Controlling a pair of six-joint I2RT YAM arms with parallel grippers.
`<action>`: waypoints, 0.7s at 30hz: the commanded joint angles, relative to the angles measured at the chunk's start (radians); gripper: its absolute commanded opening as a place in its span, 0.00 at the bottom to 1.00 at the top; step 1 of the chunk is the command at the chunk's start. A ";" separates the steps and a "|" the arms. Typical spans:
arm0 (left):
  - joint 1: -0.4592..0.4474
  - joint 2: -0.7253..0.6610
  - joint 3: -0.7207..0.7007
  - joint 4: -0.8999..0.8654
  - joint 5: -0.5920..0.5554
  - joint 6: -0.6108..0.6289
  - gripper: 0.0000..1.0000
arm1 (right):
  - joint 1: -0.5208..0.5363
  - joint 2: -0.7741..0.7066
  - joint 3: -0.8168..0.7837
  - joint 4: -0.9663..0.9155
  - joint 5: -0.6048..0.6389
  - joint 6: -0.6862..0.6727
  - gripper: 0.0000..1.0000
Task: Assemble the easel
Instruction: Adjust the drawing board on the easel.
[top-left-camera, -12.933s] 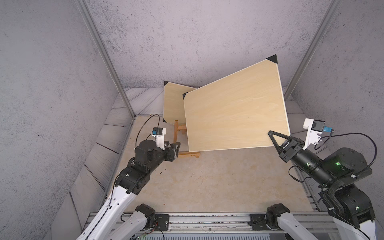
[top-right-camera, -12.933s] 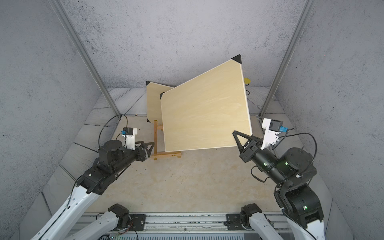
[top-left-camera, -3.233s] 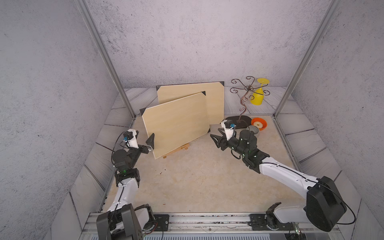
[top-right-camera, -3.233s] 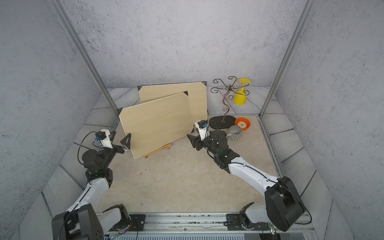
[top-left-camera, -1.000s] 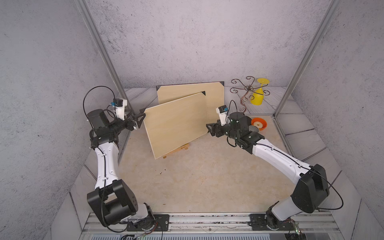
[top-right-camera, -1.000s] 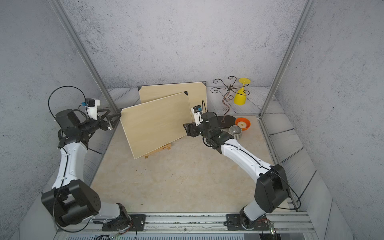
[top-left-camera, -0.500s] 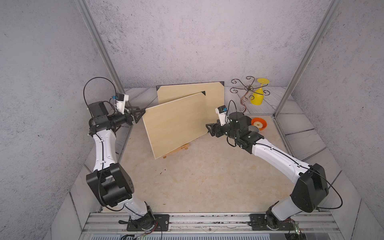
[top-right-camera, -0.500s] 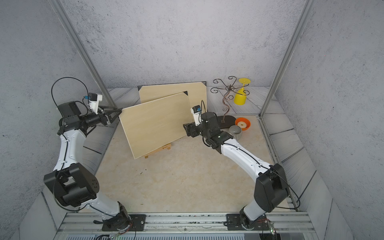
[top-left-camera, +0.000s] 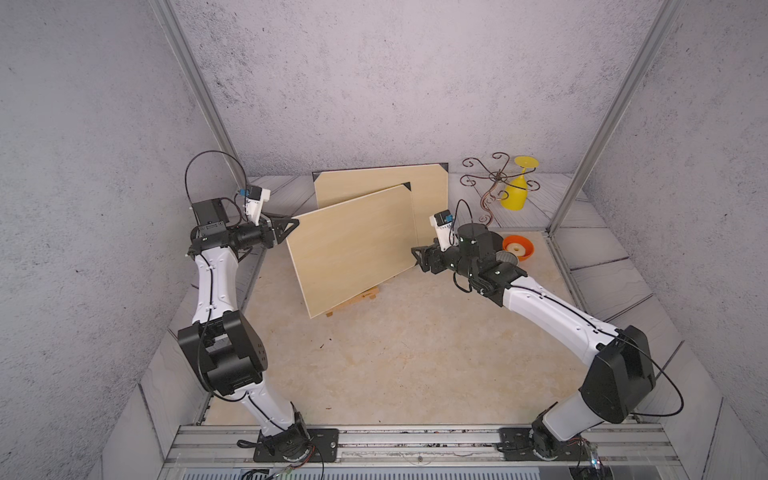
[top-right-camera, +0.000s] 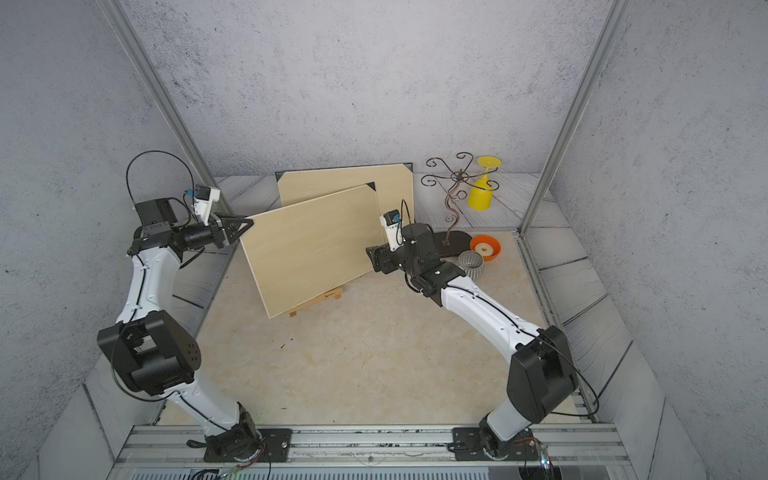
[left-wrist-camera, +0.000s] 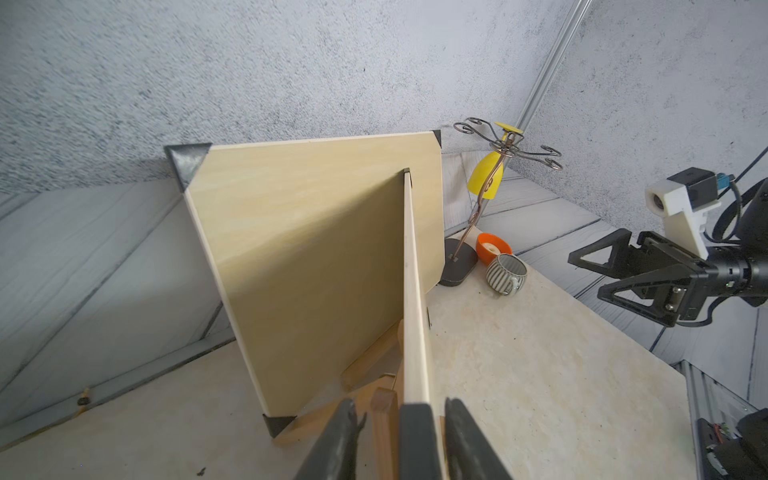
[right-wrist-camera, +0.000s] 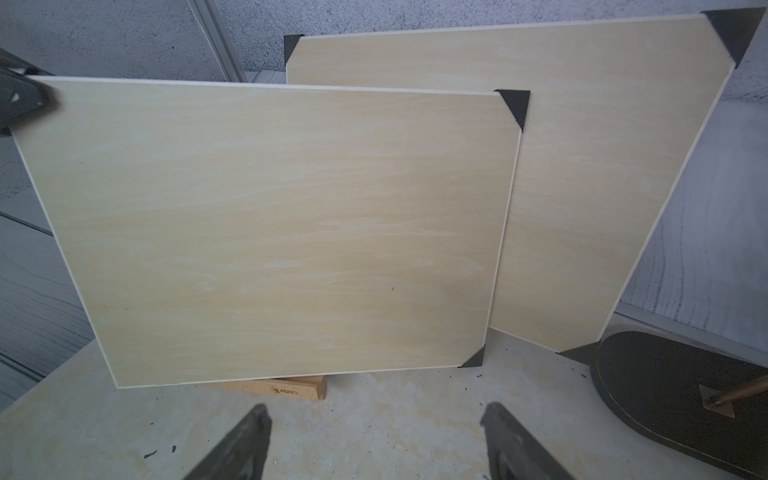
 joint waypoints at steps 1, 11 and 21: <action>-0.006 0.014 0.040 -0.067 0.020 0.057 0.31 | -0.001 0.020 0.021 0.007 0.022 -0.017 0.80; -0.005 0.039 0.052 -0.126 0.059 0.140 0.06 | -0.001 0.002 0.006 0.015 0.040 -0.022 0.80; 0.010 0.042 0.058 -0.092 0.177 0.156 0.00 | 0.000 -0.008 0.001 0.024 0.045 -0.025 0.80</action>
